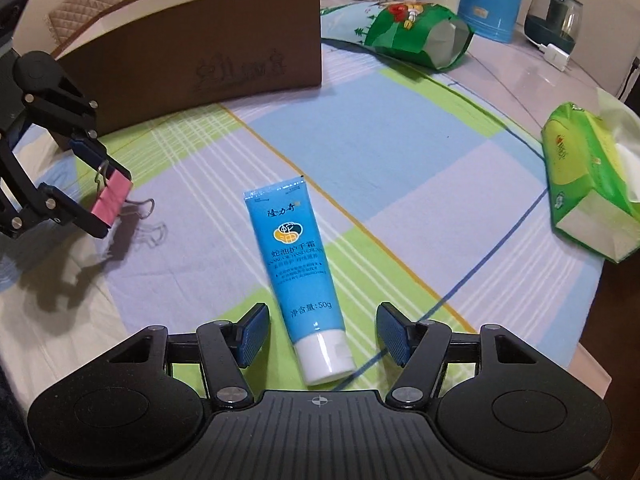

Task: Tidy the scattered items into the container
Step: 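Grasp the blue hand-cream tube by its cap end with the right gripper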

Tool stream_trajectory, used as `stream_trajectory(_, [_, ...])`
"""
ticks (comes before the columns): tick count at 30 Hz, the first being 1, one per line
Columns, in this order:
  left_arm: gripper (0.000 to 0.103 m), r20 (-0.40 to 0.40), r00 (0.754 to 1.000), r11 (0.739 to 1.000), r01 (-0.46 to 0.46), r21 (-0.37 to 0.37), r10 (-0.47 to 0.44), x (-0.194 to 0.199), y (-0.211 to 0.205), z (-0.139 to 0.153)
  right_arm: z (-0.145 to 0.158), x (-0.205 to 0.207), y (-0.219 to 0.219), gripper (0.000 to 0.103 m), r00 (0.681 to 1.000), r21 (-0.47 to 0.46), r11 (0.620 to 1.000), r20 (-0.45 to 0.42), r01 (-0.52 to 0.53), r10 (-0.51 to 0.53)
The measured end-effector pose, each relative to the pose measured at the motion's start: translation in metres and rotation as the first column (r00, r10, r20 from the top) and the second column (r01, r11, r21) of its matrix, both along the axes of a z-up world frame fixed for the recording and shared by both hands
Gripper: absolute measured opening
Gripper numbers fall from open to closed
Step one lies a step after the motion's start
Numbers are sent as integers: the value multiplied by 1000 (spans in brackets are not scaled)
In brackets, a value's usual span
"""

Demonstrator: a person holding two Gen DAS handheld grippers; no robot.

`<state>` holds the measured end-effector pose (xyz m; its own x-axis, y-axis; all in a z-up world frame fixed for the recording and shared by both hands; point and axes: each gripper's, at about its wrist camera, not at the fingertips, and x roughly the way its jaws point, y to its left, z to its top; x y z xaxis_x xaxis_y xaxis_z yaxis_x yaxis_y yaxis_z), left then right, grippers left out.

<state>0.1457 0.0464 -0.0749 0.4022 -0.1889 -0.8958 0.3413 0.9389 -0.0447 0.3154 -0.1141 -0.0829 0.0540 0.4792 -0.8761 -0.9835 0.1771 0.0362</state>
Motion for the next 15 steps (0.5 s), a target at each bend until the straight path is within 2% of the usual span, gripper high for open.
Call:
stream_trajectory(1, [34,-2,1000,1000,-7,2,7,-1,0,0,-1,-1,0,56,1000,1,1000,4,4,-4])
stream_trajectory(2, [34,-3,1000,1000,-15,4,15,-1,1,-1,0,-1,0,39,1000,4,1000,4,8,-8])
stream_trajectory(4, [34,-8,999,999,-32,5,32,-3,2,-2,3,-1,0,30,1000,-6,1000,-9,27,-27])
stream_trajectory(7, [34,-9,998,998,-58,7,58,-6,2,-4,7,-8,-3,29,998,-43,997,-13,69,-69])
stream_trajectory(11, [34,-17,995,995,-100,4,100,-12,4,-8,14,-23,-14,30,984,-53,988,-96,146,-150])
stream_trajectory(13, [34,-29,992,993,-122,11,122,-14,5,-13,11,-29,-16,30,979,-56,983,-100,173,-178])
stream_trajectory(14, [35,-35,991,991,-131,14,132,-15,5,-15,10,-31,-16,36,978,-47,983,-101,180,-184])
stream_trajectory(15, [35,-39,990,990,-138,17,139,-16,5,-18,9,-32,-15,36,977,-40,982,-96,187,-190])
